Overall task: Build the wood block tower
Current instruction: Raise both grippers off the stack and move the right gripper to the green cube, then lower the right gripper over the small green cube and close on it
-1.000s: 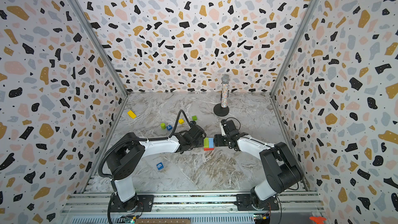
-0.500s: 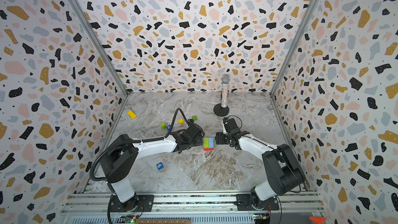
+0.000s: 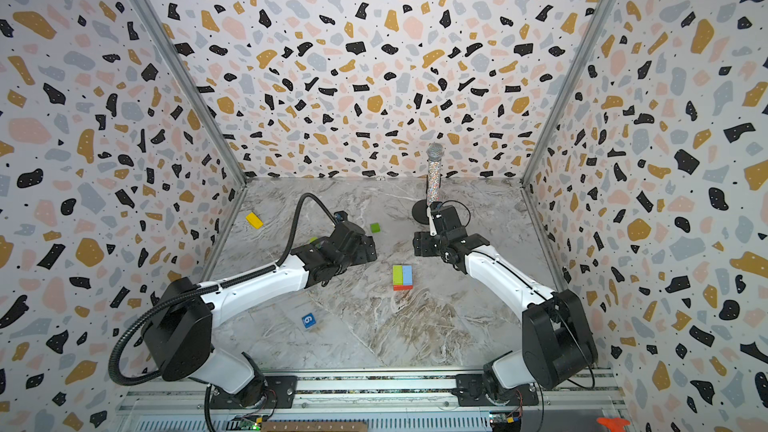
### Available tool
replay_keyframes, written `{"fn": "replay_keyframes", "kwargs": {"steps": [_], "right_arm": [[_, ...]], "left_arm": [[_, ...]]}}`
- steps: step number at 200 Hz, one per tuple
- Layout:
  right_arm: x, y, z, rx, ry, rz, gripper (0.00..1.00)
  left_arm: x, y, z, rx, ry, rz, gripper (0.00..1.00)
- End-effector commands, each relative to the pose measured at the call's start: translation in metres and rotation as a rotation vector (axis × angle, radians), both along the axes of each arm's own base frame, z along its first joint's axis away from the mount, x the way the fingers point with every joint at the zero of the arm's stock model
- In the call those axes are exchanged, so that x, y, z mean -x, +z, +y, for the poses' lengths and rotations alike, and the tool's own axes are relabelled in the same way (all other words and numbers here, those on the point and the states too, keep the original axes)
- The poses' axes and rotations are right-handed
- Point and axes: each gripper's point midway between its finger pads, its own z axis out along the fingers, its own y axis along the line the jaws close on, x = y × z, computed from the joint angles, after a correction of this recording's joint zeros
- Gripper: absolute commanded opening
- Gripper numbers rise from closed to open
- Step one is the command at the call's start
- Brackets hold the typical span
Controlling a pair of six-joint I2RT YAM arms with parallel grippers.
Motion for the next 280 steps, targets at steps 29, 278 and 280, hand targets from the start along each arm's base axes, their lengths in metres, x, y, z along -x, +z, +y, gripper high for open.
{"fn": "replay_keyframes", "kwargs": {"steps": [29,278,280], "right_arm": [[-0.020,0.007,0.027,0.036,0.057,0.004,0.77],[-0.133,-0.070,0.138,0.145,0.180,0.052,0.76],[-0.133,-0.070,0.139,0.144,0.182,0.053,0.76]], "left_arm": [[-0.007,-0.001,0.043,-0.058,0.052,-0.024,1.00],[-0.040,-0.049,0.100,-0.014,0.194,-0.127,1.00],[-0.040,-0.049,0.100,-0.013,0.192,-0.126,1.00]]}}
